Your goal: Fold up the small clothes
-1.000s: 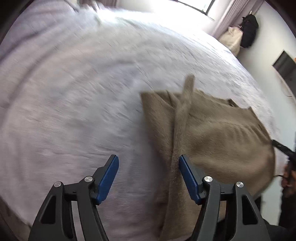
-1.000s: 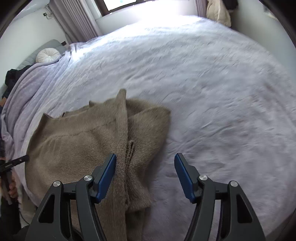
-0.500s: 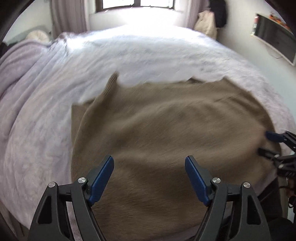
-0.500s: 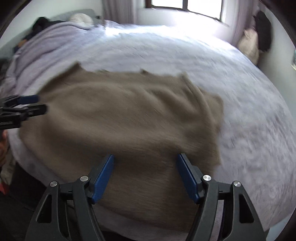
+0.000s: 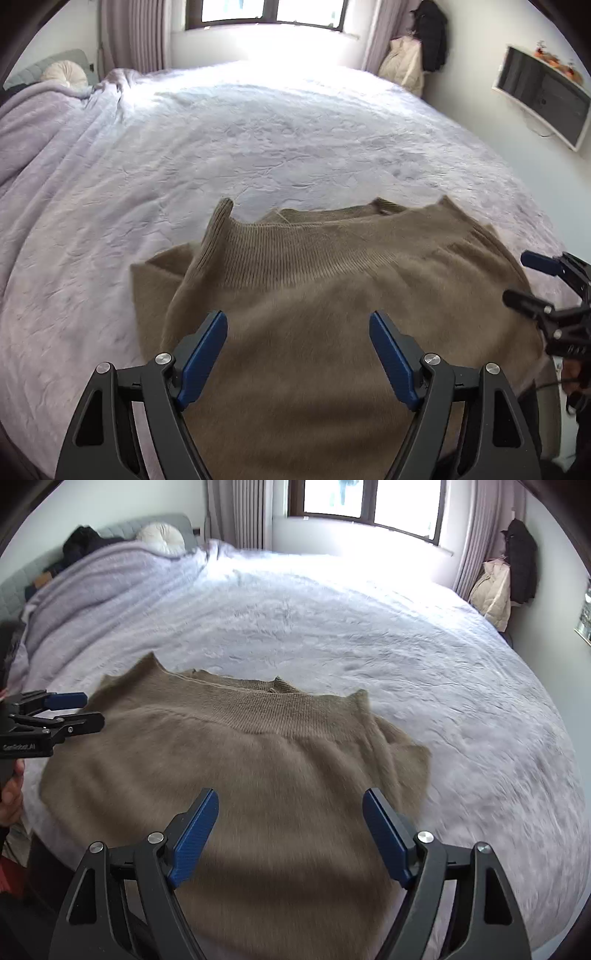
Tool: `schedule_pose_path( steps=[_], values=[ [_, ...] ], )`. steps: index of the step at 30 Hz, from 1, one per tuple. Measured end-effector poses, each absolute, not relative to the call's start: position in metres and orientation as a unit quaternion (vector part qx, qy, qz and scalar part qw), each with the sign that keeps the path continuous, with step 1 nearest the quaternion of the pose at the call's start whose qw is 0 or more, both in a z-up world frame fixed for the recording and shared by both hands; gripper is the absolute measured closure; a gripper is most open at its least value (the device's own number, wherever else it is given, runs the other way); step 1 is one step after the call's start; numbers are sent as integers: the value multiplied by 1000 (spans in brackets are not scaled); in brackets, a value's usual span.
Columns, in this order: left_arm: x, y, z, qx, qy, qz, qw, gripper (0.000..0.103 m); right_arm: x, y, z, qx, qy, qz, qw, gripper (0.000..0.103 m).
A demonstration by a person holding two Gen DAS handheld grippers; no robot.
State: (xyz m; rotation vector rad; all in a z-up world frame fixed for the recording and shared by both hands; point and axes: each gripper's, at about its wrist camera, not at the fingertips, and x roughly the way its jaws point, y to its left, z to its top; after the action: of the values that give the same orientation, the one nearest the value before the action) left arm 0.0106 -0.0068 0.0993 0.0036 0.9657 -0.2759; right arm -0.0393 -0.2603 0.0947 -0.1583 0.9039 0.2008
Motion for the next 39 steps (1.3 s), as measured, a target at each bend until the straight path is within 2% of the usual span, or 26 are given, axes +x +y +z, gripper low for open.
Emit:
schedule_pose_path(
  steps=[6, 9, 13, 16, 20, 25, 28, 32, 36, 39],
  values=[
    [69, 11, 47, -69, 530, -89, 841, 23, 33, -242, 46, -99, 534, -47, 839, 19],
    [65, 38, 53, -139, 520, -121, 834, 23, 25, -259, 50, -39, 515, -30, 856, 19],
    [60, 63, 73, -168, 498, -99, 845, 23, 16, -278, 55, 20, 508, 2, 861, 20],
    [63, 67, 89, -160, 490, -69, 854, 23, 14, -275, 64, 41, 492, -3, 869, 20],
    [81, 25, 95, -108, 499, -104, 853, 23, 31, -251, 83, 16, 475, 7, 880, 20],
    [107, -9, 79, -73, 530, -105, 838, 23, 81, -235, 54, -14, 533, 18, 846, 20],
    [123, 9, 57, -61, 552, -50, 830, 23, 93, -250, 42, -24, 540, -28, 841, 20],
    [127, 48, 40, -87, 566, -8, 820, 23, 101, -291, 34, 68, 554, -40, 829, 18],
    [103, 80, 60, -138, 541, -33, 829, 23, 73, -293, 56, 68, 532, -31, 843, 19],
    [56, 100, 81, -132, 513, -34, 848, 23, 23, -291, 85, 54, 483, -9, 874, 18]
  ],
)
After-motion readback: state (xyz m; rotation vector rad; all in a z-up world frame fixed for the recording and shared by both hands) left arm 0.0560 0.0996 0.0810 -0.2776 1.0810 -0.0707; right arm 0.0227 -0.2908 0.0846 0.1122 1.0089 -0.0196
